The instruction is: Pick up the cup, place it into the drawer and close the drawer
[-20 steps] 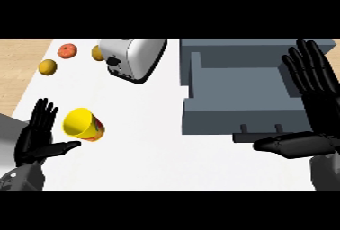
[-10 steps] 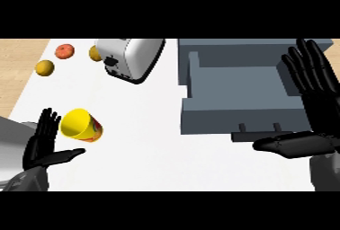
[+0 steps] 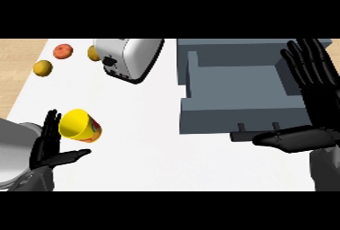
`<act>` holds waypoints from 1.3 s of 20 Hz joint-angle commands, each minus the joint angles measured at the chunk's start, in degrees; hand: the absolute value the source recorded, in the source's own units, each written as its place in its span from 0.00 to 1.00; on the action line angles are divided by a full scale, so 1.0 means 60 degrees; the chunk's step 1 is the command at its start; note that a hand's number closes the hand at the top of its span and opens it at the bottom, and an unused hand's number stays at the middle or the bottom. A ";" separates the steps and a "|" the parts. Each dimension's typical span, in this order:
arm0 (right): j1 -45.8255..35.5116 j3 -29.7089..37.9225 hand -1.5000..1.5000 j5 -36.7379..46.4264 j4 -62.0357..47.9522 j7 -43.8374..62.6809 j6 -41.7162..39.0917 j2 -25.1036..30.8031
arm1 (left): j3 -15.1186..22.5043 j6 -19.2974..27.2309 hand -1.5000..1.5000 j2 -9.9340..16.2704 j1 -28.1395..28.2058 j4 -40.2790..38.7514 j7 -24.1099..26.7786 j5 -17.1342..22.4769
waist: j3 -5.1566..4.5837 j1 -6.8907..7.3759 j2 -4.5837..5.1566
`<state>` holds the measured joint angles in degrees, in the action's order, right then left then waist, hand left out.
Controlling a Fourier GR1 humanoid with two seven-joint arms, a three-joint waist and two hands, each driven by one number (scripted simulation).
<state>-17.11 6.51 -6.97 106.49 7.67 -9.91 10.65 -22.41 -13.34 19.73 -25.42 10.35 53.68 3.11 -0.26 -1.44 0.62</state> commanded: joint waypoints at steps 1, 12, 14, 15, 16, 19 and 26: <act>0.0452 0.0089 0.00 -0.0178 -0.0042 -0.0453 -0.0288 -0.0002 | 0.0138 0.0018 0.00 -0.0312 0.0046 -0.0147 0.0936 -0.0196 | 0.0005 -0.0020 -0.0003; 0.0236 0.0073 0.00 0.0019 0.0020 -0.0238 -0.0081 -0.0008 | 0.0121 -0.1001 0.00 -0.0255 -0.0400 -0.0278 0.0688 -0.0181 | -0.0001 -0.0046 0.0009; 0.0364 0.0061 0.00 -0.0090 0.0396 -0.0006 -0.0155 0.0072 | 0.0023 -0.1791 0.00 -0.0082 -0.0472 -0.0212 0.0483 -0.0008 | 0.0000 -0.0052 -0.0016; -0.0112 0.0083 0.00 -0.0125 0.0107 0.0228 -0.0118 0.0148 | 0.0153 -0.1566 1.00 -0.0537 -0.0456 -0.0143 0.0892 -0.0147 | -0.0025 -0.0123 0.0047; -0.0073 0.0228 0.00 -0.0195 -0.0147 -0.0098 -0.0273 0.0230 | 0.0123 -0.1842 1.00 -0.0629 -0.0869 -0.0104 0.0461 -0.0051 | -0.0009 -0.0091 0.0035; -0.0048 -0.0003 0.00 0.0046 0.0079 0.0177 -0.0001 0.0043 | 0.0258 -0.0529 1.00 -0.0677 -0.0335 0.0414 0.2026 -0.0336 | -0.0026 -0.0126 0.0066; 0.0135 0.0065 0.00 -0.0030 0.0011 -0.0072 -0.0275 0.0180 | -0.0046 0.2625 1.00 -0.1284 -0.0722 0.0464 0.2460 -0.0407 | 0.0003 -0.0087 0.0024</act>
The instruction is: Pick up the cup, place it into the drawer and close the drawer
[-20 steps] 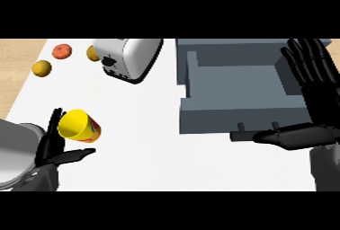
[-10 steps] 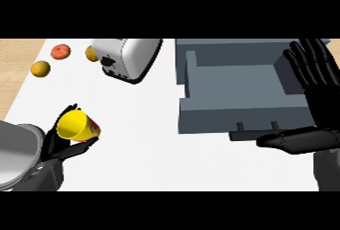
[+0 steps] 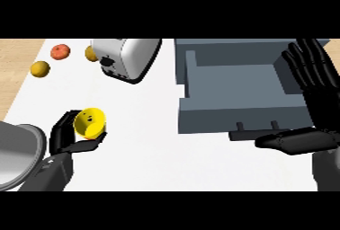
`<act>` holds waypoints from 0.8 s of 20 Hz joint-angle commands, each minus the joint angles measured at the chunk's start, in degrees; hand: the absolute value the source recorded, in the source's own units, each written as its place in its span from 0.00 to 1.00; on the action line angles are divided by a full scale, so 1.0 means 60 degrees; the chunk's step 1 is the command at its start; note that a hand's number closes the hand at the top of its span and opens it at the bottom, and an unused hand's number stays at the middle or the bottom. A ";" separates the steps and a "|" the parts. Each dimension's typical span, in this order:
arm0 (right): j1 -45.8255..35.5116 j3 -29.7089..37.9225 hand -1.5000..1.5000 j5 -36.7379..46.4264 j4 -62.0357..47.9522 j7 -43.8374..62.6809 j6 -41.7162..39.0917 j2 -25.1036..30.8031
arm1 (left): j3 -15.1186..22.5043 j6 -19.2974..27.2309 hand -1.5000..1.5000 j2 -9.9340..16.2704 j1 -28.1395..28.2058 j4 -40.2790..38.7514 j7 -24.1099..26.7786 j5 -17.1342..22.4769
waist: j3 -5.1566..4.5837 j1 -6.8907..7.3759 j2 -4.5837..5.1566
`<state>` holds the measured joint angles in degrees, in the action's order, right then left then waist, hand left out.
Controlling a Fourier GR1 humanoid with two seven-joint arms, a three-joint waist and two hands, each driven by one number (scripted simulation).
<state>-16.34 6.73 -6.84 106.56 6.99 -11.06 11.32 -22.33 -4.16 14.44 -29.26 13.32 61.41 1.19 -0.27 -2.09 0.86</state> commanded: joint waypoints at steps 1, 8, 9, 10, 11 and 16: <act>-0.0219 0.0577 0.00 -0.0499 -0.0203 0.0104 -0.0312 0.0456 | -0.0150 0.1297 1.00 -0.0409 0.0030 0.0109 0.1422 -0.0030 | 0.0008 0.0045 -0.0020; 0.0665 0.0223 0.00 -0.0174 0.0245 -0.0360 -0.0304 0.0095 | -0.0317 -0.0863 1.00 -0.0843 -0.0667 0.0685 0.1263 0.0466 | 0.0016 0.0051 -0.0063; 0.0190 0.0349 0.00 -0.0163 -0.0071 -0.0054 -0.0162 0.0224 | -0.0042 -0.0888 1.00 -0.1193 -0.0608 0.0776 0.1378 0.0280 | 0.0022 0.0172 -0.0079; 0.0174 0.0245 0.00 -0.0133 0.0172 0.0209 -0.0040 0.0159 | 0.0088 -0.1198 1.00 -0.1172 -0.0678 0.1059 0.1103 0.0288 | 0.0032 0.0268 -0.0143; 0.0315 0.0294 0.00 -0.0206 -0.0024 -0.0150 -0.0261 0.0194 | 0.0195 -0.0906 1.00 -0.1215 -0.1234 0.1120 0.0845 0.0187 | 0.0033 0.0171 -0.0107; 0.0338 0.0454 0.00 -0.0067 -0.0122 -0.0028 -0.0198 0.0356 | 0.0754 -0.1007 1.00 -0.1428 -0.1739 0.2357 -0.0437 0.0175 | 0.0052 0.0399 -0.0196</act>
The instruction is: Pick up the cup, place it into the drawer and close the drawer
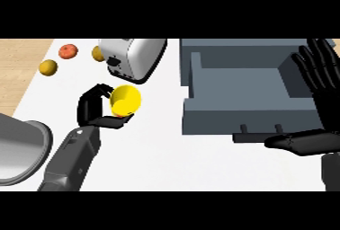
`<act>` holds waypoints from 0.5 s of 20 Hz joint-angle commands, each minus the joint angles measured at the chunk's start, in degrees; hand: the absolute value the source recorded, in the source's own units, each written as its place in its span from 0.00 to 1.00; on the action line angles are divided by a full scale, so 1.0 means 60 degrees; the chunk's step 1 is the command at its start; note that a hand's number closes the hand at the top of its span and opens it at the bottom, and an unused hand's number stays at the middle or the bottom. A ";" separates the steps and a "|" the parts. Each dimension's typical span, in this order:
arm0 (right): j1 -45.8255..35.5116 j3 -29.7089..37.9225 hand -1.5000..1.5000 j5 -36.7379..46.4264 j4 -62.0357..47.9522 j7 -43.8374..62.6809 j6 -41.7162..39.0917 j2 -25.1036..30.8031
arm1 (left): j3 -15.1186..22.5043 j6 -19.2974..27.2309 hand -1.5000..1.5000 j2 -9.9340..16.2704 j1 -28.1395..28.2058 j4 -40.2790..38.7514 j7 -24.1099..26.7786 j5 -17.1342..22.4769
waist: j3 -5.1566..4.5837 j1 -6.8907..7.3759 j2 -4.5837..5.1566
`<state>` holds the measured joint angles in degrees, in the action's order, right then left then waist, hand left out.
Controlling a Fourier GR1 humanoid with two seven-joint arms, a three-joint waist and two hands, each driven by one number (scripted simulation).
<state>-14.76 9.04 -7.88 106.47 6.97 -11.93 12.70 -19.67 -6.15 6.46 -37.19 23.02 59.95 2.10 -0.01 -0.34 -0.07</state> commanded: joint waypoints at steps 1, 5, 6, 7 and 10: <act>0.0220 -0.0241 0.00 0.0116 0.0693 0.0420 0.0256 -0.0209 | 0.0427 -0.0151 1.00 -0.0497 -0.0521 0.1003 -0.0377 -0.0009 | 0.0006 0.0067 -0.0058; -0.0028 0.0330 0.00 -0.0008 -0.0469 -0.0354 -0.0081 0.0143 | 0.1061 0.0283 1.00 -0.1038 -0.1122 0.2300 -0.1865 -0.0145 | 0.0019 0.0194 -0.0067; -0.0003 0.0218 0.00 0.0076 -0.0167 -0.0135 -0.0062 0.0190 | 0.1155 -0.0064 1.00 -0.0937 -0.1263 0.2741 -0.2473 -0.0040 | 0.0018 0.0234 -0.0103; -0.0236 0.0292 0.00 0.0100 -0.0573 -0.0416 -0.0043 0.0161 | 0.1336 -0.0059 1.00 -0.0995 -0.1300 0.2982 -0.2913 -0.0094 | 0.0017 0.0242 -0.0075; 0.0034 0.0127 0.00 0.0322 -0.0560 -0.0561 0.0011 0.0023 | 0.1385 0.0623 1.00 -0.1064 -0.2454 0.3416 -0.4083 0.0117 | 0.0011 0.0107 -0.0033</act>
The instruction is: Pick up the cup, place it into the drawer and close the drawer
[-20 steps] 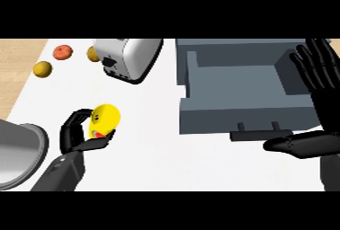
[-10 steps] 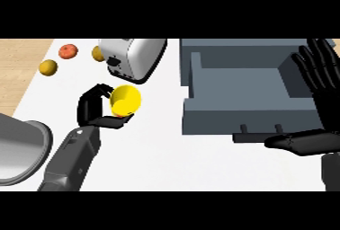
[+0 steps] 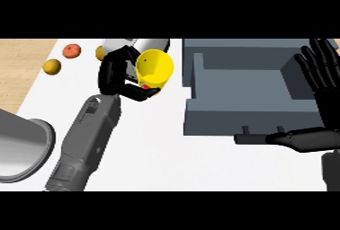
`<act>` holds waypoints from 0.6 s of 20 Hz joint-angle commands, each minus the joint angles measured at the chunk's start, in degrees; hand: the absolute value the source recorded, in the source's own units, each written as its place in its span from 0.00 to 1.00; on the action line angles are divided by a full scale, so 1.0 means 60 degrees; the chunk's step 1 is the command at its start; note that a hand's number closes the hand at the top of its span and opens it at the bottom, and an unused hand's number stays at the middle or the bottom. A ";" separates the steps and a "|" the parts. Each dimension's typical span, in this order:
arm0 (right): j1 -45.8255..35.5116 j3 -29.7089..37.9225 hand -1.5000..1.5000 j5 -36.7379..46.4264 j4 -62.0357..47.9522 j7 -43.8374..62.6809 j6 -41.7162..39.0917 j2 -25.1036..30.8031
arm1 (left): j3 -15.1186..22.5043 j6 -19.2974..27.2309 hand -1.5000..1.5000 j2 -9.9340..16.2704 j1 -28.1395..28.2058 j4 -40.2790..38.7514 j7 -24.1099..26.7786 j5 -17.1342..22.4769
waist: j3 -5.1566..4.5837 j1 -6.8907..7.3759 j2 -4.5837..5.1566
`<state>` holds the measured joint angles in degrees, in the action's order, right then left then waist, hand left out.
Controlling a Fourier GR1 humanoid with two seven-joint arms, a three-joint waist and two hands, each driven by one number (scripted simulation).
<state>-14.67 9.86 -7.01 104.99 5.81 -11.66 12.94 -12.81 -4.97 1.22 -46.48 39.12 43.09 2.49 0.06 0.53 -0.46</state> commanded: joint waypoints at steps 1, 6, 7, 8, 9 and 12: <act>-0.0590 0.0180 0.00 -0.0112 -0.0383 0.0106 0.0066 0.0112 | 0.0879 0.0916 1.00 -0.0193 -0.1088 0.0654 -0.1406 0.0497 | -0.0005 -0.0118 0.0029; -0.0382 -0.0296 0.00 0.0469 -0.0469 -0.0340 0.0282 -0.0271 | 0.1718 0.2071 1.00 -0.0200 -0.2289 0.0768 -0.2747 0.0751 | -0.0007 -0.0223 0.0075; -0.0386 0.0134 0.00 -0.0028 -0.0355 -0.0039 -0.0038 0.0137 | 0.2235 0.2676 1.00 -0.0200 -0.2596 0.0992 -0.3297 0.1211 | -0.0005 -0.0319 0.0040; -0.0441 -0.0037 0.00 0.0071 -0.0084 0.0300 0.0232 -0.0057 | 0.1804 0.2672 1.00 -0.0201 -0.3074 0.0509 -0.3374 0.0864 | -0.0008 -0.0306 0.0079; -0.0488 -0.0082 0.00 0.0076 -0.0164 0.0095 0.0034 0.0043 | 0.2399 0.3121 1.00 -0.0201 -0.3272 0.0581 -0.3592 0.1301 | -0.0006 -0.0354 0.0074; -0.0331 0.0069 0.00 -0.0004 -0.0294 -0.0289 -0.0025 0.0013 | 0.2725 0.3669 1.00 -0.0202 -0.4085 -0.0641 -0.3886 0.1584 | -0.0001 -0.0529 0.0140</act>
<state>-17.58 9.89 -6.57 103.00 5.73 -11.25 13.13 0.29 12.37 0.08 -65.23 40.49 23.10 9.80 0.03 -1.58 0.05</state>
